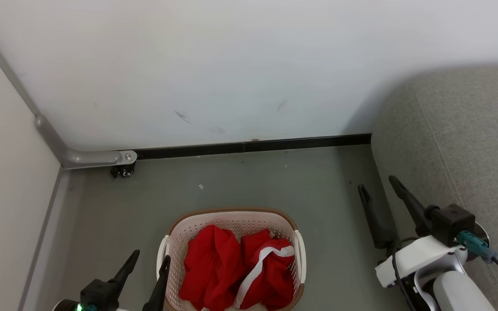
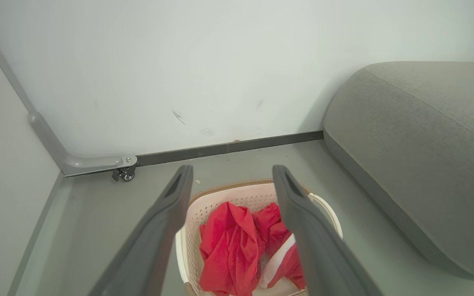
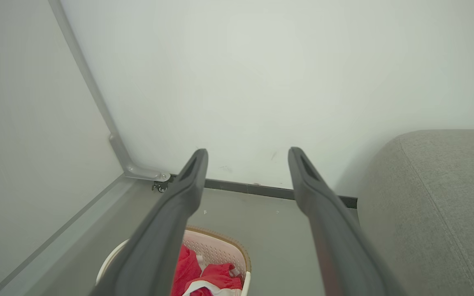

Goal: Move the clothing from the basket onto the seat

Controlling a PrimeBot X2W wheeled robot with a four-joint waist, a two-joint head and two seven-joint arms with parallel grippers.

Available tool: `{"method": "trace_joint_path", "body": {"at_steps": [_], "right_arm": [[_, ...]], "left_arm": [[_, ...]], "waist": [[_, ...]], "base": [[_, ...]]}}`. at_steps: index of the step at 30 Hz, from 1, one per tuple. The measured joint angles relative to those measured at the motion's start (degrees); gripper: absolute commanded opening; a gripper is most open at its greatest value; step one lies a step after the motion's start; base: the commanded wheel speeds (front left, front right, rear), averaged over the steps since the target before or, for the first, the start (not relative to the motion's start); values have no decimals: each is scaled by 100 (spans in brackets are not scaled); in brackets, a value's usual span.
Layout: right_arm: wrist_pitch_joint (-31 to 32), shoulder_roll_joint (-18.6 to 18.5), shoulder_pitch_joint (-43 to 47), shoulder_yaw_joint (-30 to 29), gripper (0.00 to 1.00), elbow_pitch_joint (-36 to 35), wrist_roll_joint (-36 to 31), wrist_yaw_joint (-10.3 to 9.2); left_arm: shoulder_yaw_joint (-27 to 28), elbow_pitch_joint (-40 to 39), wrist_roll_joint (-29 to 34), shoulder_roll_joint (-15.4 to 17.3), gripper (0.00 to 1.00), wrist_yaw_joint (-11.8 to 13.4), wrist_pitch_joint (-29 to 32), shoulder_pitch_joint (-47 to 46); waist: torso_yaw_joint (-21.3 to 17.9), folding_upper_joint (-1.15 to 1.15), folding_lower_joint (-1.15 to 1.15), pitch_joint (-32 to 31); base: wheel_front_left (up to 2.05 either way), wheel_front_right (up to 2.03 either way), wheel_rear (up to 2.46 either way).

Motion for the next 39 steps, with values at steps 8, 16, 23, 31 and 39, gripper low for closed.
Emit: {"method": "trace_joint_path", "body": {"at_steps": [8,16,23,31,39], "right_arm": [[-1,2,-279,-36,100,-120,-79,0],[-1,2,-505,-25,100,-268,-186,0],[-1,1,-689,4,100,-356,-233,0],[-2,2,-937,87,100,-502,-247,0],[-9,2,-1149,148,100,-620,-303,0]], "left_arm": [[-307,268,11,-4,100,-1,0,-274],[-624,510,188,-7,100,-47,9,-669],[-813,821,269,-11,100,-49,170,-963],[-914,1135,267,-36,100,-49,347,-1321],[-936,1424,138,-101,100,-51,523,-1645]], "waist": [[-19,0,0,205],[-53,0,0,464],[-91,0,0,737],[-153,0,0,1101],[-218,0,-1,1456]], "base": [[0,0,0],[0,0,0],[0,0,0],[0,0,0],[0,0,0]]}}
